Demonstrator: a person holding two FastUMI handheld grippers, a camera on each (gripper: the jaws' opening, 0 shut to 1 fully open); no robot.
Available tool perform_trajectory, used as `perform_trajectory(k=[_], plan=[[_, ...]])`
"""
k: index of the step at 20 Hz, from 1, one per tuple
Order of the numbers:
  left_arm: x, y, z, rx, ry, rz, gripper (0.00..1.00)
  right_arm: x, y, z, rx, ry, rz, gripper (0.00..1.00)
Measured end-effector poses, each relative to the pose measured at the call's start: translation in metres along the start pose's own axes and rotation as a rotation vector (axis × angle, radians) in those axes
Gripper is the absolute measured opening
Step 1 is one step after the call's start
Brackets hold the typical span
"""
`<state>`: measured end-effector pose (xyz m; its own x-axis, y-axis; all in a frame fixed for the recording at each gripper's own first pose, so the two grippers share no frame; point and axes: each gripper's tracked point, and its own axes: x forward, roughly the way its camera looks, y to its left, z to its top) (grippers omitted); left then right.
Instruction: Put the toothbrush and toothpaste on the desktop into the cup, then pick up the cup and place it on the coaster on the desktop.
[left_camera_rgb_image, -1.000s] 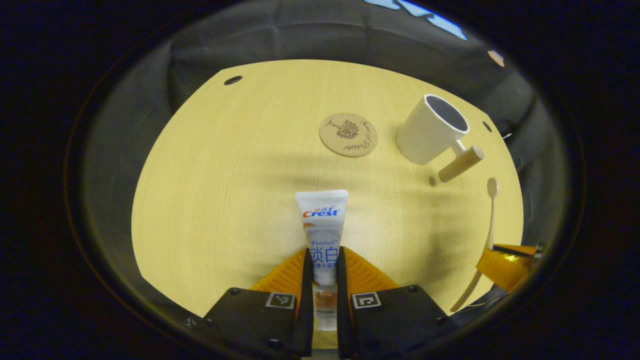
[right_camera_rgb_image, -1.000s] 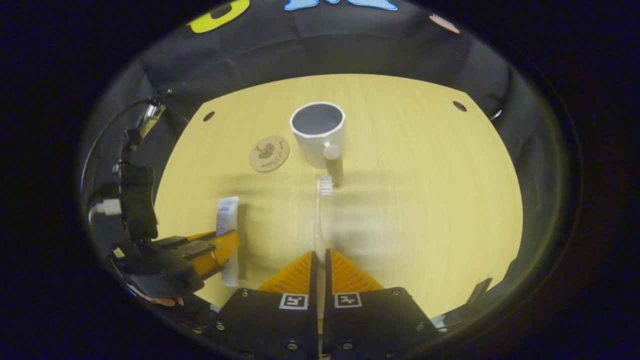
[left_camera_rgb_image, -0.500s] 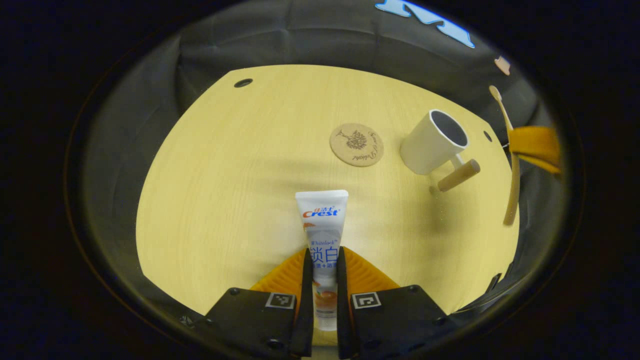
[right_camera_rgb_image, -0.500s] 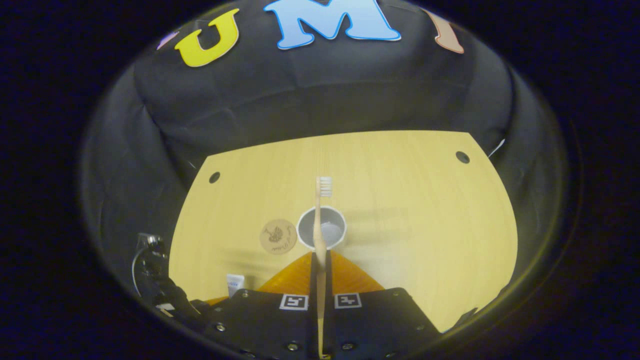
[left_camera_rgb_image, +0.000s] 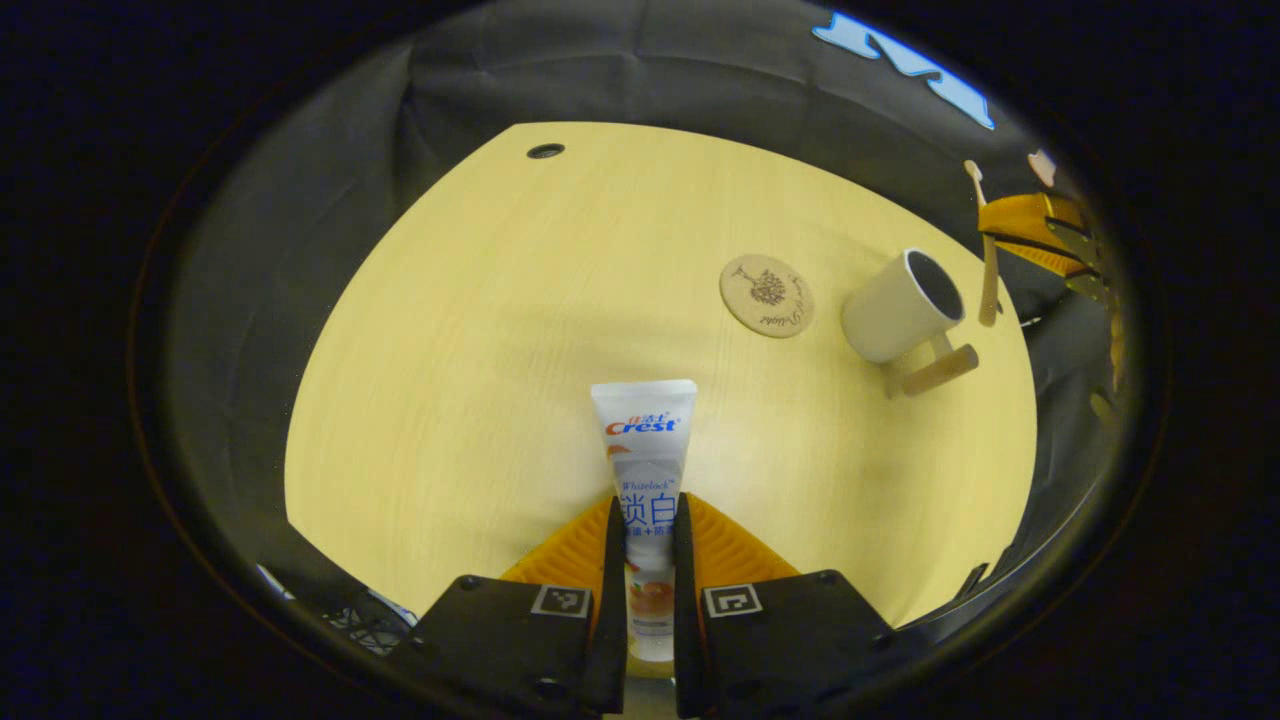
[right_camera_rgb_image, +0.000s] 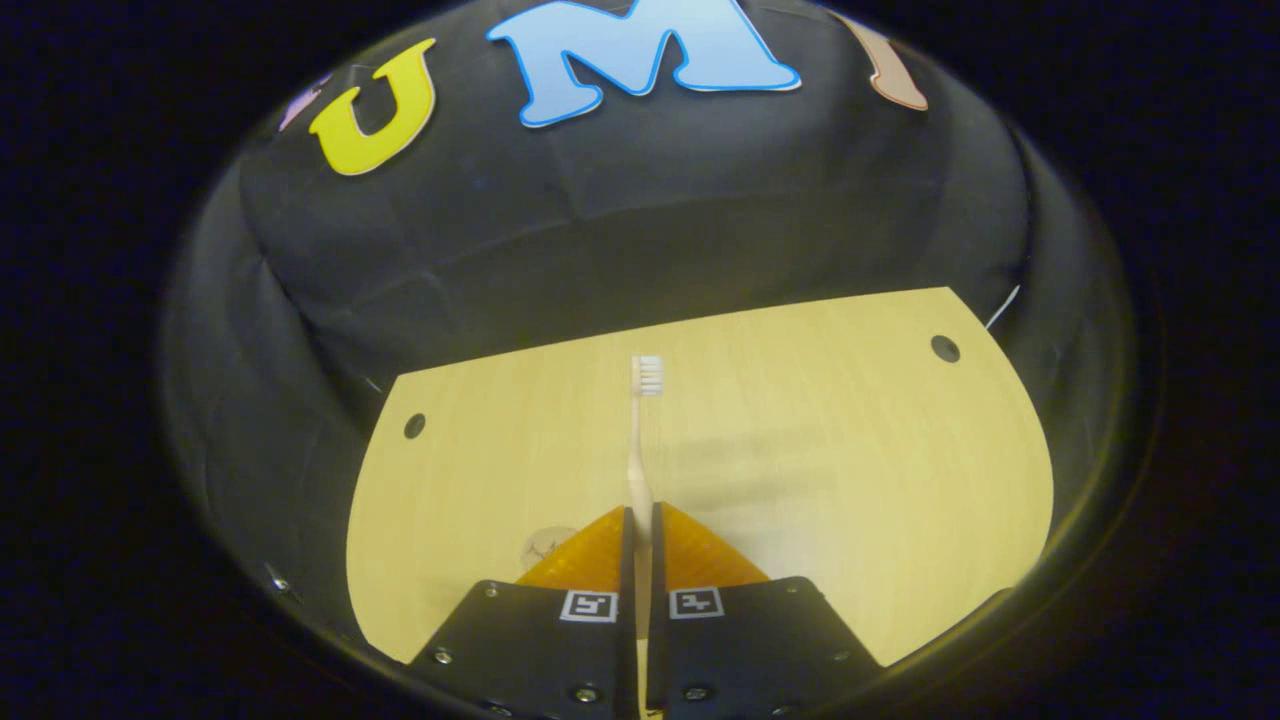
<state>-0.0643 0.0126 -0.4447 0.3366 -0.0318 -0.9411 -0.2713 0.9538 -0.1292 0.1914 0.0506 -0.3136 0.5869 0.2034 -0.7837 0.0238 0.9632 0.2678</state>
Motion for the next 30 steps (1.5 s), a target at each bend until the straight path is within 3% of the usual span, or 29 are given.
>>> perform_trajectory(k=[5, 12, 13, 15, 20, 30], plan=[[-0.046, 0.015, -0.004, 0.003, -0.019, 0.019, 0.27, 0.029, -0.009, 0.005, -0.021, -0.032, -0.027, 0.05], [-0.088, 0.003, 0.013, -0.033, -0.086, 0.027, 0.27, 0.053, 0.000, -0.012, -0.040, -0.077, 0.009, 0.04], [-0.096, 0.004, 0.018, -0.039, -0.094, 0.029, 0.32, 0.054, 0.000, -0.015, -0.039, -0.082, 0.007, 0.04], [-0.102, 0.007, 0.030, -0.048, -0.111, 0.034, 0.27, 0.054, 0.000, -0.016, -0.043, -0.105, 0.012, 0.05], [-0.106, 0.001, 0.055, -0.048, -0.165, 0.062, 0.27, 0.052, 0.002, -0.022, -0.049, -0.131, 0.036, 0.06], [-0.088, -0.036, 0.148, -0.023, -0.255, 0.028, 0.27, 0.042, -0.008, -0.035, -0.061, -0.121, 0.046, 0.09]])
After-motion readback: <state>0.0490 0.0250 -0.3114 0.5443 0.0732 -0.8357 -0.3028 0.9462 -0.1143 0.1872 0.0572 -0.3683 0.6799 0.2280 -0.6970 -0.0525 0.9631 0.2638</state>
